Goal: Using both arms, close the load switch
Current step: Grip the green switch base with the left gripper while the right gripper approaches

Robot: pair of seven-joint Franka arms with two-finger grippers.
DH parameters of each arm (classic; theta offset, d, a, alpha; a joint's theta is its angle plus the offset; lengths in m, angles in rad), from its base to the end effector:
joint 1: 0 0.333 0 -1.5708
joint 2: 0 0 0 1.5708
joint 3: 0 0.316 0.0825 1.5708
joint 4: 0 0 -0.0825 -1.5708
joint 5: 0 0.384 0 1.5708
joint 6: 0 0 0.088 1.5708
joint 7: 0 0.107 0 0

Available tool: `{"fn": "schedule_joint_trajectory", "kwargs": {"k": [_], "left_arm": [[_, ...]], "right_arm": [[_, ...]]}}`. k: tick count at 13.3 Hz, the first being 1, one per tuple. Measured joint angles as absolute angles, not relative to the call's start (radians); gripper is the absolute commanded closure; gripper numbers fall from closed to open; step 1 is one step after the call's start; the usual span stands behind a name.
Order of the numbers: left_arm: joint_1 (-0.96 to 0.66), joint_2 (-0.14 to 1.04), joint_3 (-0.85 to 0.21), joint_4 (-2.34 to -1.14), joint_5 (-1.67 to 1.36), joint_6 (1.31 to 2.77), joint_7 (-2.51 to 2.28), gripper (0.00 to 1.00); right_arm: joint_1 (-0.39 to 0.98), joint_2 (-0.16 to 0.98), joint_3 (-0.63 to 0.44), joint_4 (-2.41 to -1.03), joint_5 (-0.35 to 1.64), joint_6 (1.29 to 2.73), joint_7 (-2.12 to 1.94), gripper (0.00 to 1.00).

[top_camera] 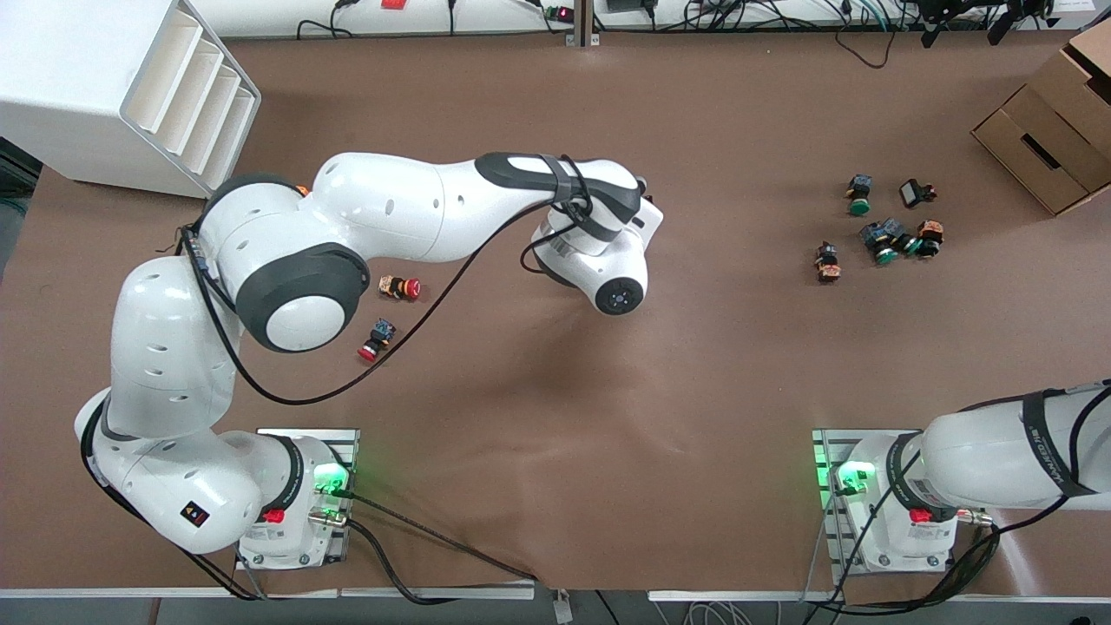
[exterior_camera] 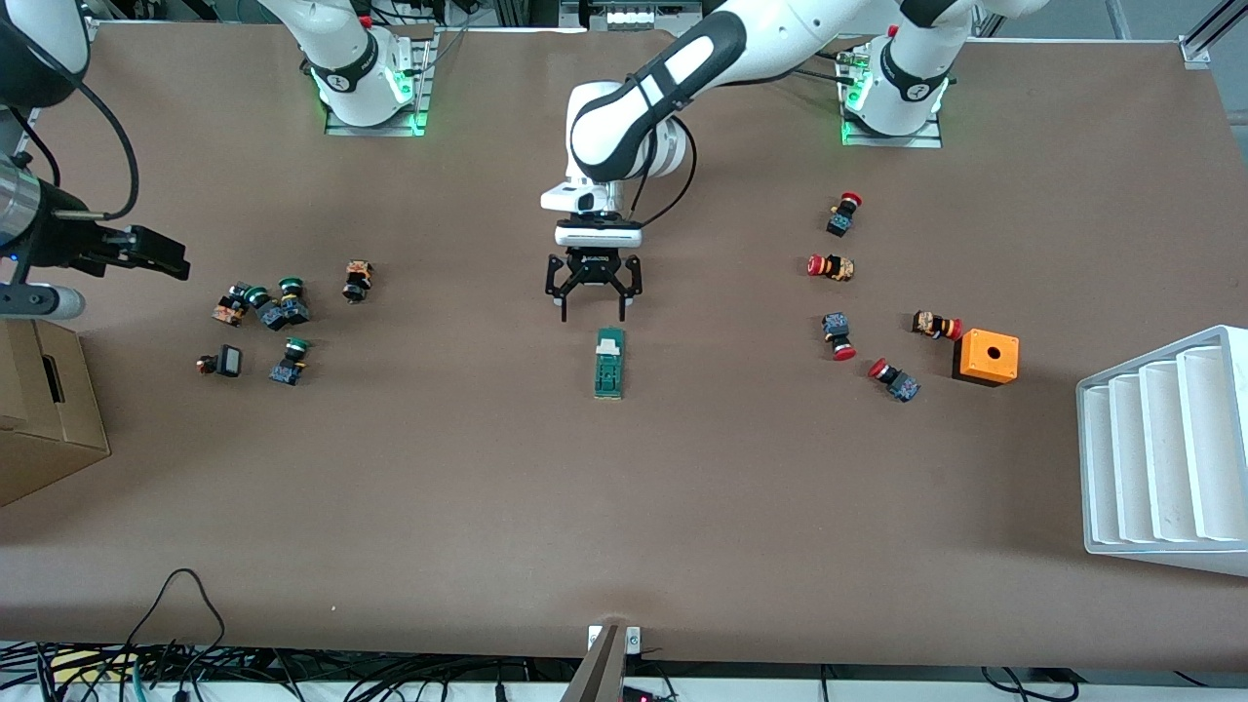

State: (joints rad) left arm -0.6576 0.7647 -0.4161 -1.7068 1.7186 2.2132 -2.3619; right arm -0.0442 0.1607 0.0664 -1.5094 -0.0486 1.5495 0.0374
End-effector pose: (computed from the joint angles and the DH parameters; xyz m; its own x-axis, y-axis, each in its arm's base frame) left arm 0.3752 -0.5627 0.1785 0.5780 0.1566 0.8009 0.0720 -0.9874 0.1411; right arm 0.5967 0.0051 0.5592 0.9928 -0.0159 -0.1184 -0.0110 -0.9990 0.0422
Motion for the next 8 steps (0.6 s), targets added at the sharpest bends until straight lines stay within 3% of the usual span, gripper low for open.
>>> {"fn": "schedule_joint_trajectory", "kwargs": {"k": [8], "left_arm": [[-0.670,0.880,-0.414,-1.708,1.951,2.088,-2.472,0.00]], "right_arm": [[0.029,0.281,0.084,-1.497,0.008,1.717,0.205,0.01]]}}
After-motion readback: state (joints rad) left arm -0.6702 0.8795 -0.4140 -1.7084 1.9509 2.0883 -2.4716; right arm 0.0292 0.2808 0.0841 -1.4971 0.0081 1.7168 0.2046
